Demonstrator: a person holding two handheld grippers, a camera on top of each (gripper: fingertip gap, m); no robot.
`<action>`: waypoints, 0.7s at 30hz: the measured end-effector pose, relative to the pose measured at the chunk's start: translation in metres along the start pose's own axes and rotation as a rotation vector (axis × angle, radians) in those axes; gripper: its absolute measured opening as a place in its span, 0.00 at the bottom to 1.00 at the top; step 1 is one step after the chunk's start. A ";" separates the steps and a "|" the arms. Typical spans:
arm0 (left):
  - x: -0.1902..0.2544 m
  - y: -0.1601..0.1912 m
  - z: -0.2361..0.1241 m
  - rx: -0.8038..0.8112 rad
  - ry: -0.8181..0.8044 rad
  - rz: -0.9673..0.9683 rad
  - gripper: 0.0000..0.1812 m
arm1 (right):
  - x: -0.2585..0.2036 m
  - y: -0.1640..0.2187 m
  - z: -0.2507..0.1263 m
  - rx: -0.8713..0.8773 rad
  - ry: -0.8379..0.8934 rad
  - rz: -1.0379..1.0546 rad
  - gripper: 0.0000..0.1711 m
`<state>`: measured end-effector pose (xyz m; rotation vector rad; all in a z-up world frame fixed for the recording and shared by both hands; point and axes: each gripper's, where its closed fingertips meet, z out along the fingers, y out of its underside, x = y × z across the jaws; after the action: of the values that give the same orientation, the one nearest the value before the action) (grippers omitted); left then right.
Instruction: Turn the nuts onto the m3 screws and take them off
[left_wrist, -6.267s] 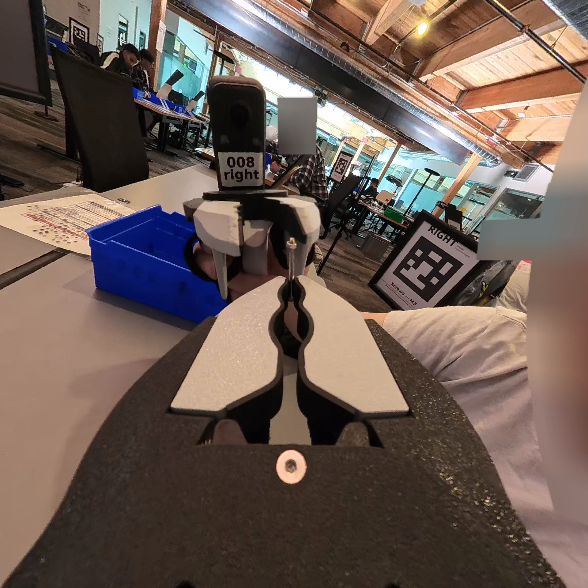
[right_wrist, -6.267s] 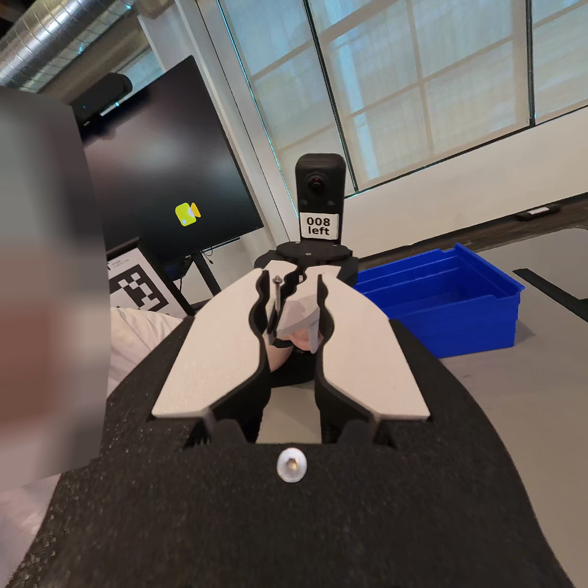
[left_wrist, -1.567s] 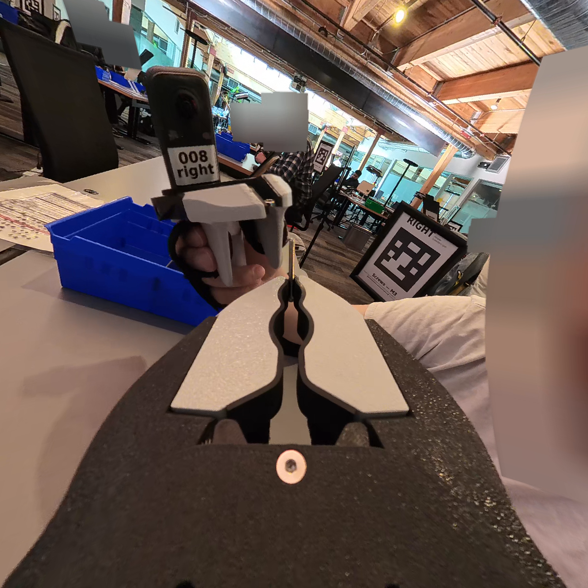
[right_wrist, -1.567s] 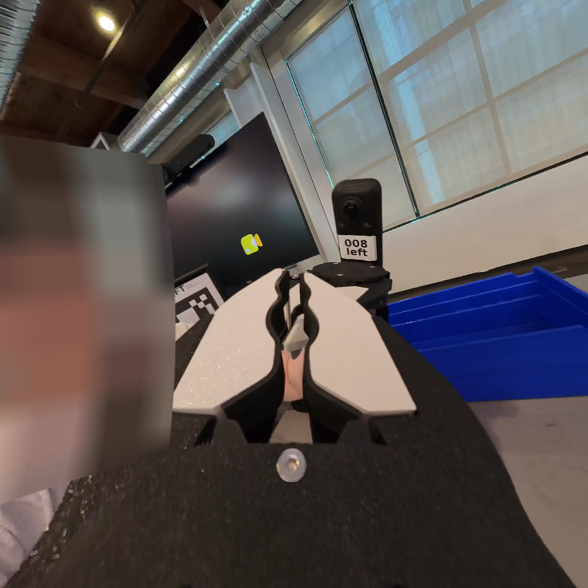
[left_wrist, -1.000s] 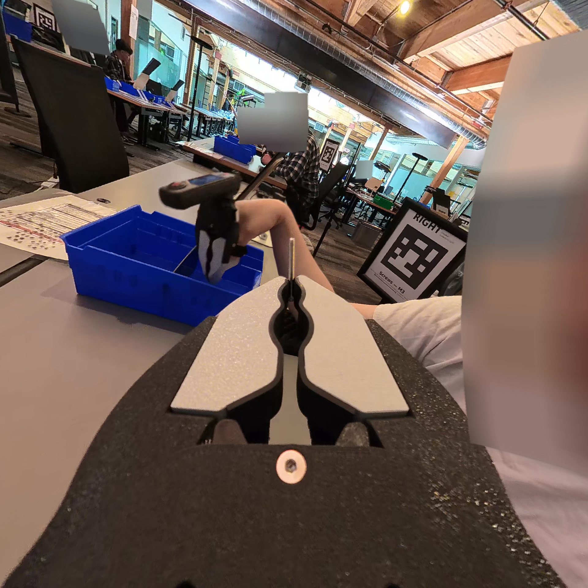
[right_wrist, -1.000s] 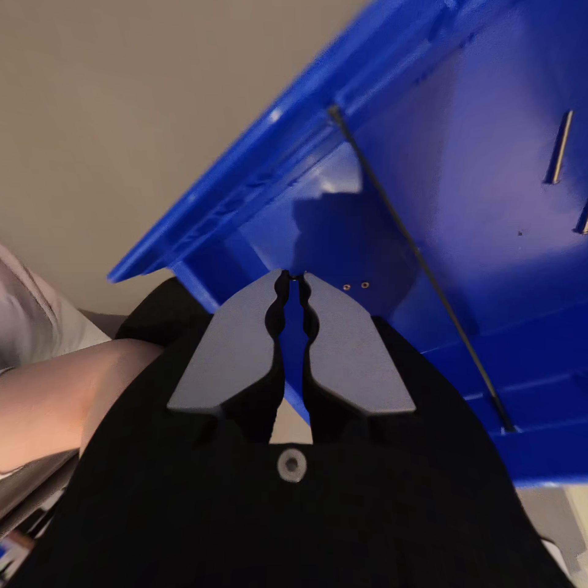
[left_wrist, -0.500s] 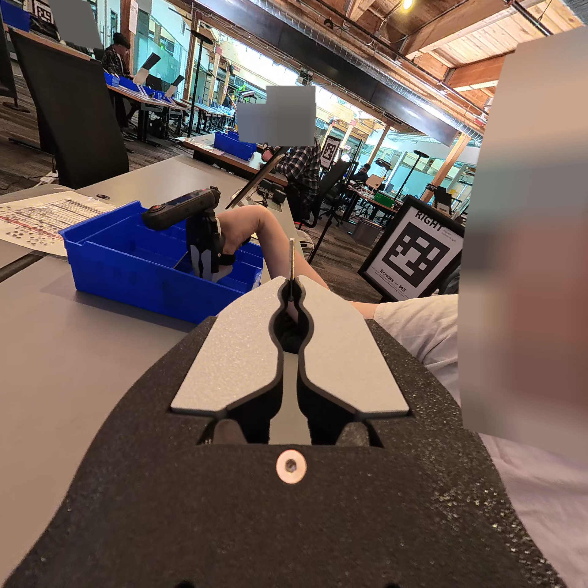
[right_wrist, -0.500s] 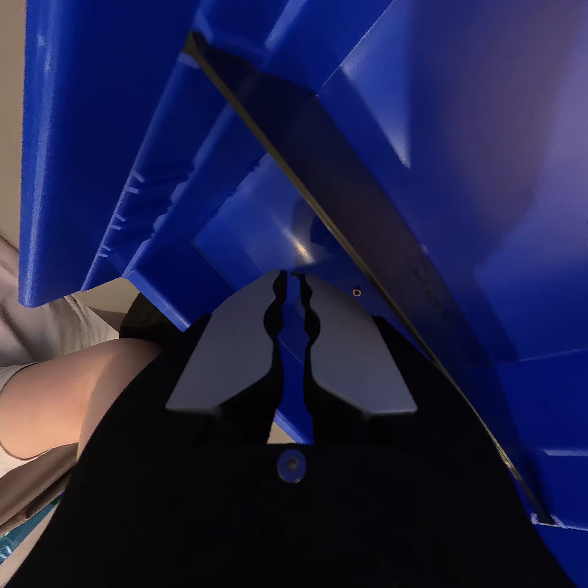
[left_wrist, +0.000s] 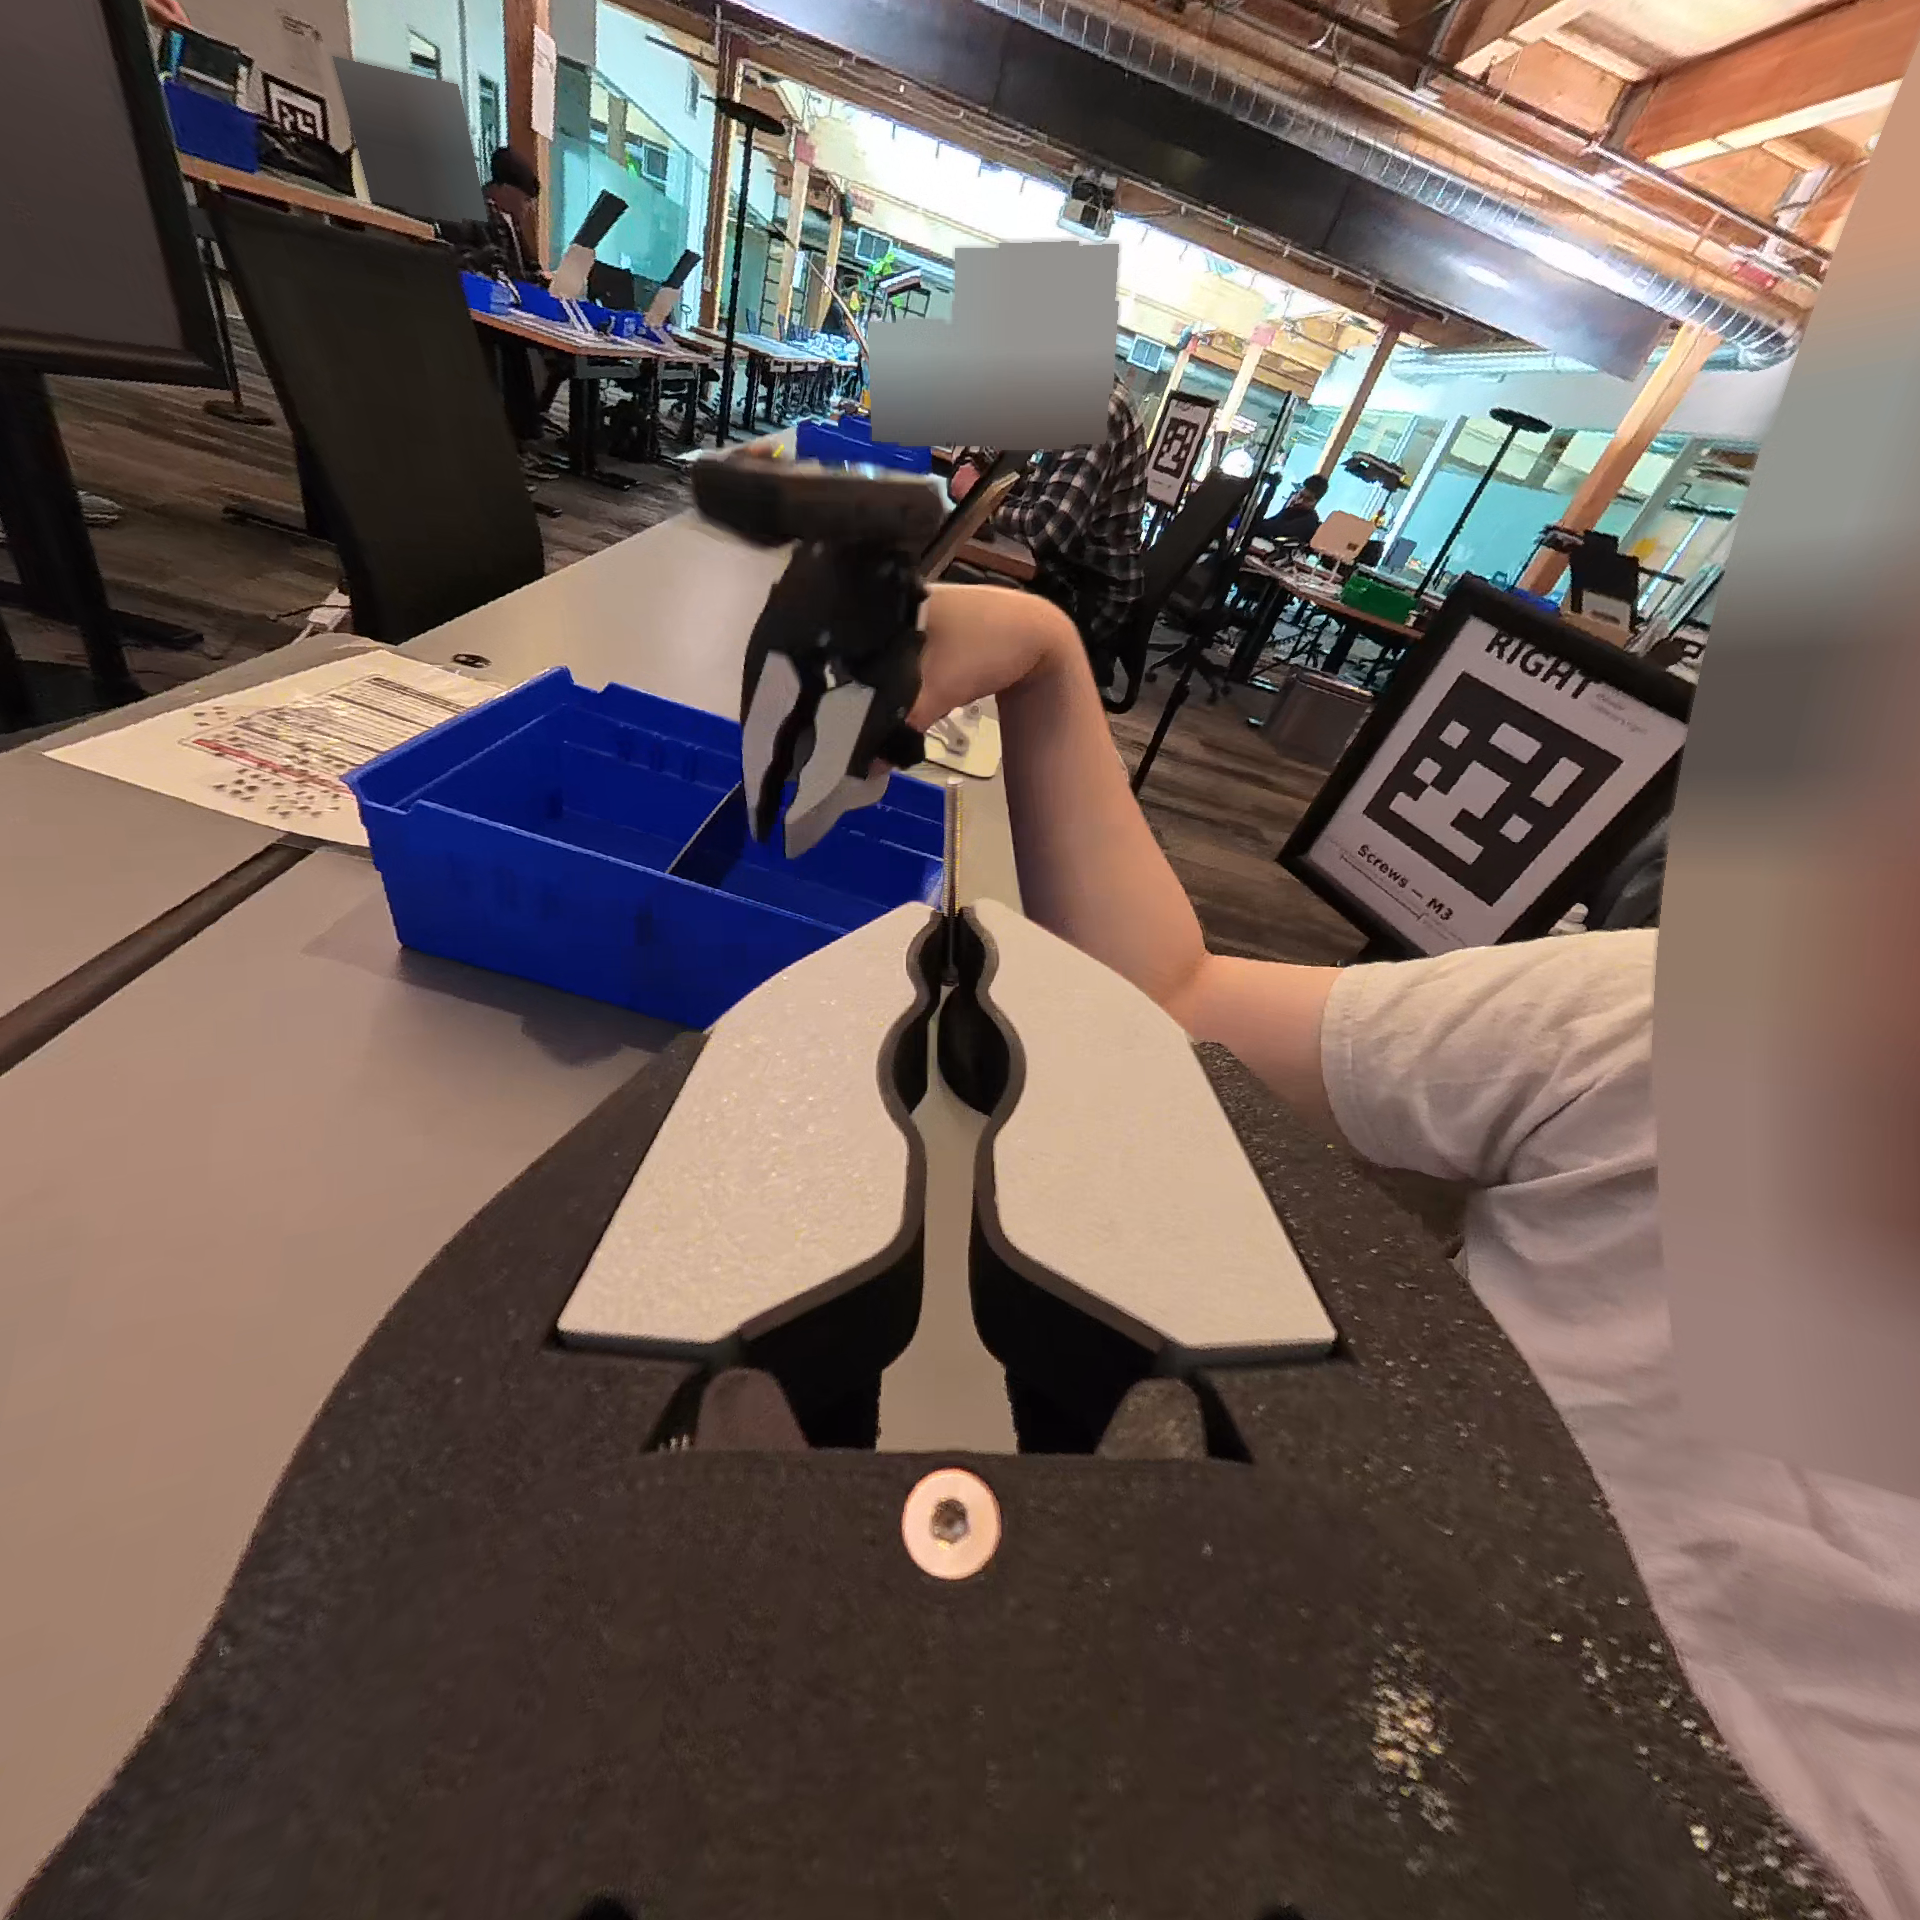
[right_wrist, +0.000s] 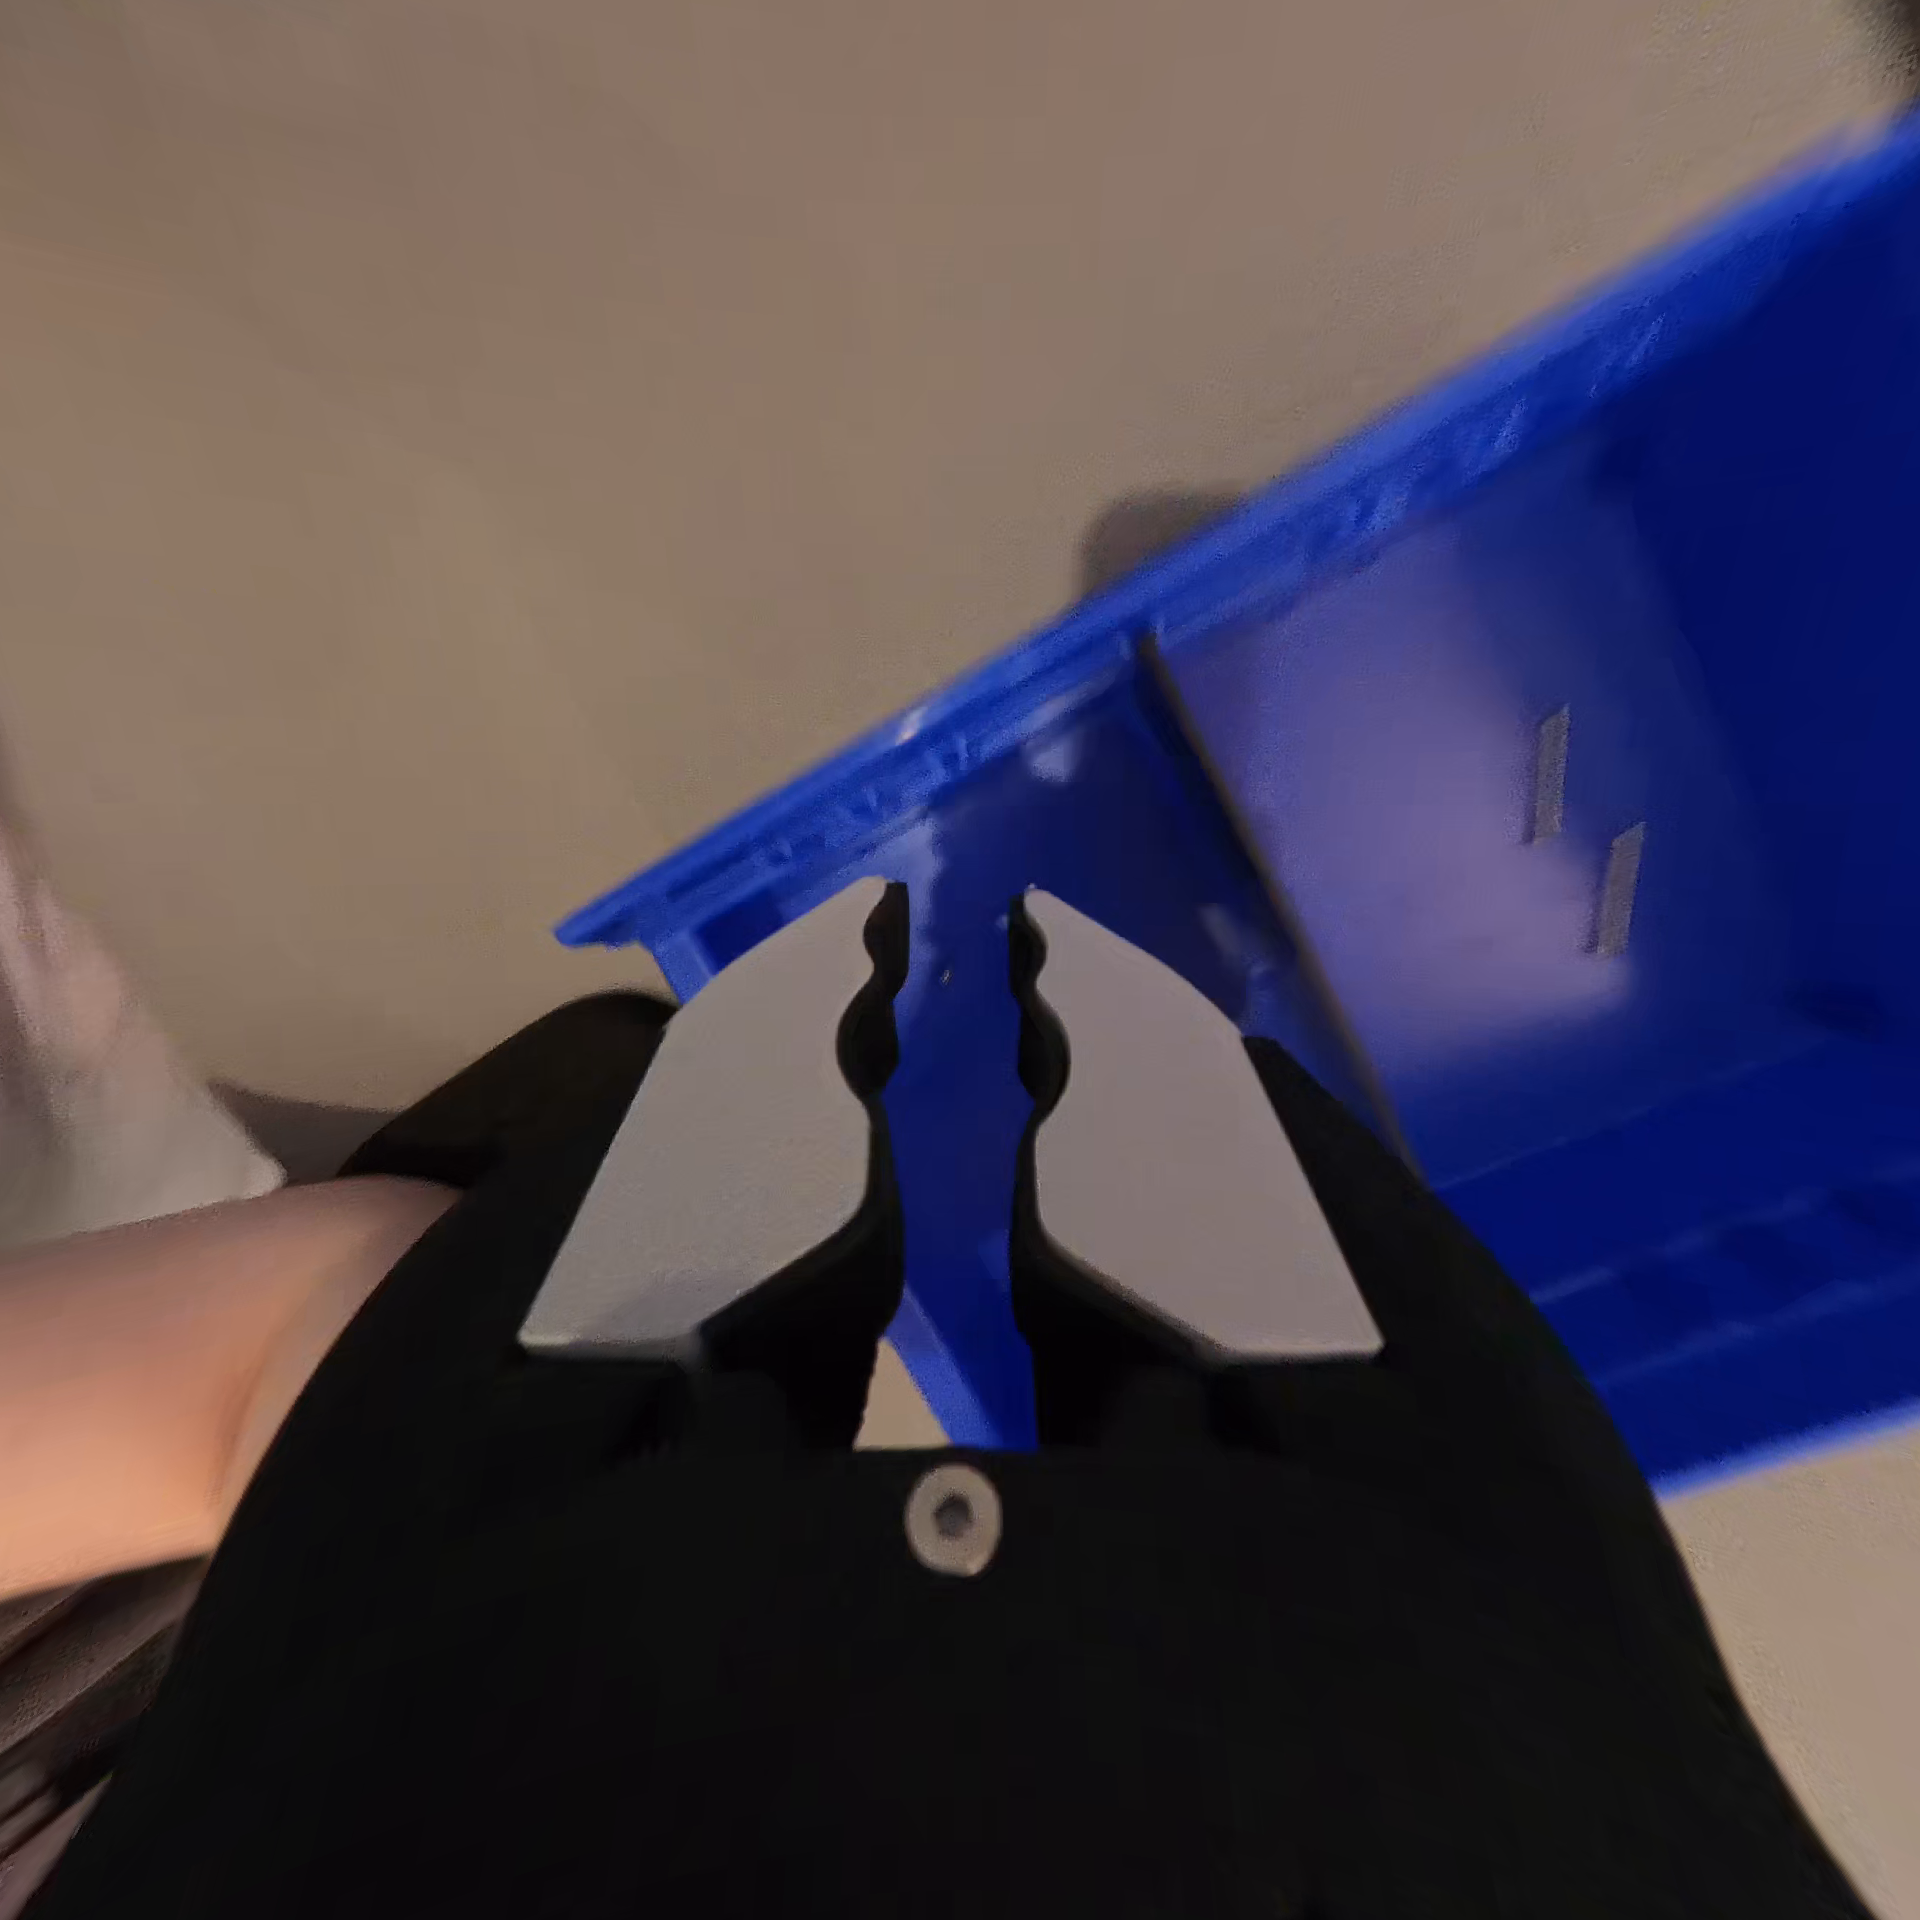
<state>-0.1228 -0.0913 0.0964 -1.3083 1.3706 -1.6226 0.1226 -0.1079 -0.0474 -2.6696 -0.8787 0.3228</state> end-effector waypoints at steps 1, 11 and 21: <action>0.001 0.000 0.001 0.000 0.002 0.000 0.01 | -0.005 -0.013 -0.009 0.048 0.054 -0.050 0.11; -0.006 0.003 0.003 0.008 -0.017 -0.010 0.01 | -0.130 -0.145 -0.072 0.640 -0.030 -0.470 0.11; -0.005 0.003 0.003 0.006 -0.017 -0.009 0.01 | -0.194 -0.217 -0.073 1.013 -0.500 -0.404 0.10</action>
<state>-0.1189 -0.0880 0.0920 -1.3237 1.3509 -1.6163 -0.1242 -0.0767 0.1208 -1.4623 -0.9898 1.0278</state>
